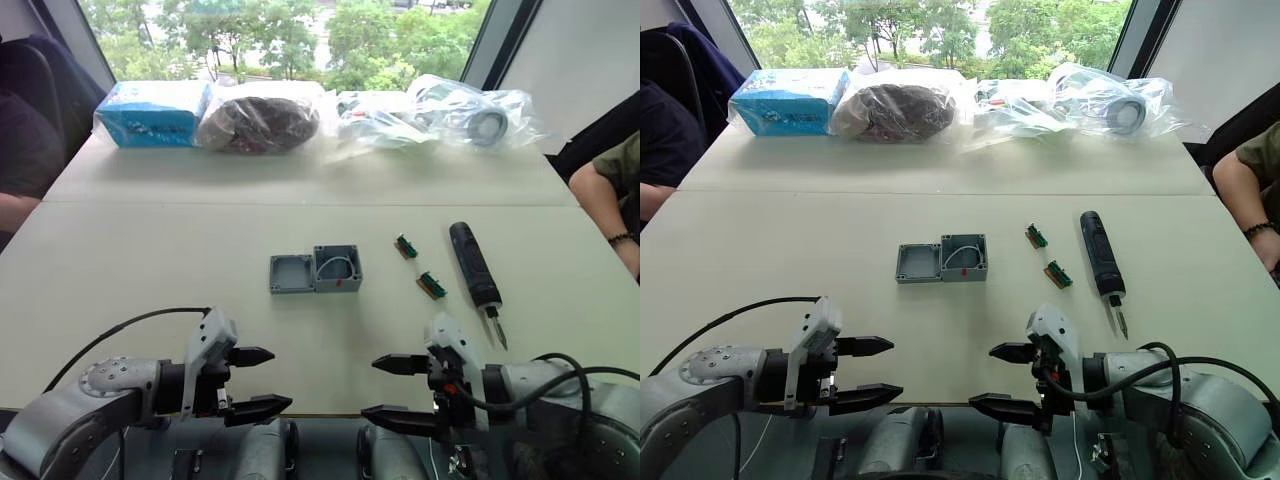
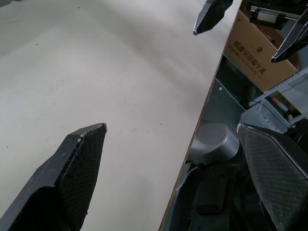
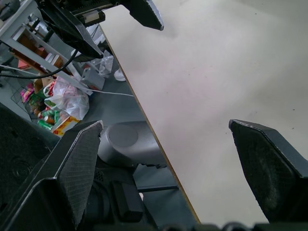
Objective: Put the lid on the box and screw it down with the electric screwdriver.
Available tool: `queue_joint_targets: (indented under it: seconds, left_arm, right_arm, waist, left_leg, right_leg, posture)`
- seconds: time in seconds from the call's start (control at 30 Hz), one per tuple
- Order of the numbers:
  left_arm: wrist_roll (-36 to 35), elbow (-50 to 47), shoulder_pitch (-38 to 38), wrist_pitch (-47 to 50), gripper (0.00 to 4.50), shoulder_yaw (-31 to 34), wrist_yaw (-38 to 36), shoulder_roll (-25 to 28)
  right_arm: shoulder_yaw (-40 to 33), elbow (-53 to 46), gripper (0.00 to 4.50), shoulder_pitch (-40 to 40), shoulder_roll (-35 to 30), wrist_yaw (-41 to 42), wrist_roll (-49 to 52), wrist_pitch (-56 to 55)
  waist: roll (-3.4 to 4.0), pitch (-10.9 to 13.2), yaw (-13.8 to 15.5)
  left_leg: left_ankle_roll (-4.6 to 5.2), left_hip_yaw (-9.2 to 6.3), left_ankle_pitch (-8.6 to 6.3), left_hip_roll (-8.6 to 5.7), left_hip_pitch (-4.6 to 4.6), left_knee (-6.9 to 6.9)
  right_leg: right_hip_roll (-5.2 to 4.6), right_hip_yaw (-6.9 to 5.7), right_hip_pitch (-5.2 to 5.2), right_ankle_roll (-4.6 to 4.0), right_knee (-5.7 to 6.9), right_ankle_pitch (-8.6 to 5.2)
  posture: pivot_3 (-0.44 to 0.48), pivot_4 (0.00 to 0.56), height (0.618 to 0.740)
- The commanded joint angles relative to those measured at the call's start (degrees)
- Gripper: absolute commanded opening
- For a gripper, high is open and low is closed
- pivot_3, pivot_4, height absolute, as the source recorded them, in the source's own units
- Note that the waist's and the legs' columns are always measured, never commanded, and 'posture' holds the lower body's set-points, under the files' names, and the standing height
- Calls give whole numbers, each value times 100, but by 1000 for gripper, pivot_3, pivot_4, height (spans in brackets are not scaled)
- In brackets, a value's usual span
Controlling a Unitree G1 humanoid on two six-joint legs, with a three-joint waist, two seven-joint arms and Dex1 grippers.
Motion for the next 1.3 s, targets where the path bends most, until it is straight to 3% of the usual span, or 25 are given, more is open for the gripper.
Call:
queue_joint_targets:
  seconds: [0.03,0.4,0.57,0.73,0.8,0.93,1.07,1.3]
  left_arm:
    - [-41,-50,-84,-125,4463,67,-58,-17]
    - [210,74,-289,-250,4463,-30,92,-103]
    - [-22,132,-465,-119,4463,154,144,-169]
    - [-480,855,-2261,784,4463,322,-109,625]
    - [-130,1210,-3305,711,4463,-168,-546,883]
    - [1204,1794,-4774,13,4463,-1542,-1280,982]
    - [2158,2428,-5985,-294,4463,-2782,-1739,336]
    - [3413,3887,-6969,-994,4463,-4021,-2214,-986]
  right_arm:
    - [-9,-78,4500,-66,50,-68,65,-48]
    - [97,-47,4500,-345,260,-408,-246,-225]
    - [-92,166,4500,-555,447,-480,-203,-340]
    - [-806,581,4500,-1534,706,-1569,1119,266]
    - [-928,587,4500,-1836,654,-1682,1485,298]
    - [-651,382,4500,-1950,396,-1563,999,247]
    - [-390,187,4500,-1559,274,-1624,454,106]
    - [-109,-201,4500,-824,607,-2066,-263,-186]
  waist:
    - [0,0,0]
    - [1,0,-4]
    - [1,0,-6]
    - [-3,4,12]
    - [-2,4,12]
    - [1,2,9]
    - [-5,4,33]
    - [-10,6,50]
  left_leg:
    - [0,0,0,0,0,-1]
    - [-2,2,1,-2,0,-21]
    - [-2,2,2,-3,0,-22]
    - [-15,-11,12,-3,-6,-17]
    - [-10,-10,16,-5,-6,-17]
    - [14,5,20,-21,-10,-25]
    - [14,19,24,-27,-14,-19]
    - [47,6,5,-17,-22,28]
  right_leg:
    - [0,0,0,0,-2,0]
    - [0,-1,1,-4,-22,3]
    - [0,-2,2,-3,-23,3]
    - [3,-18,1,-11,-16,9]
    - [7,-30,3,-14,-21,11]
    - [21,-39,26,-9,-29,13]
    - [26,-39,28,23,-29,18]
    - [42,-36,36,49,-6,17]
  posture:
    - [0,150,740]
    - [0,150,740]
    - [0,150,740]
    - [0,150,740]
    - [0,150,740]
    - [0,150,740]
    - [0,150,740]
    - [0,150,740]
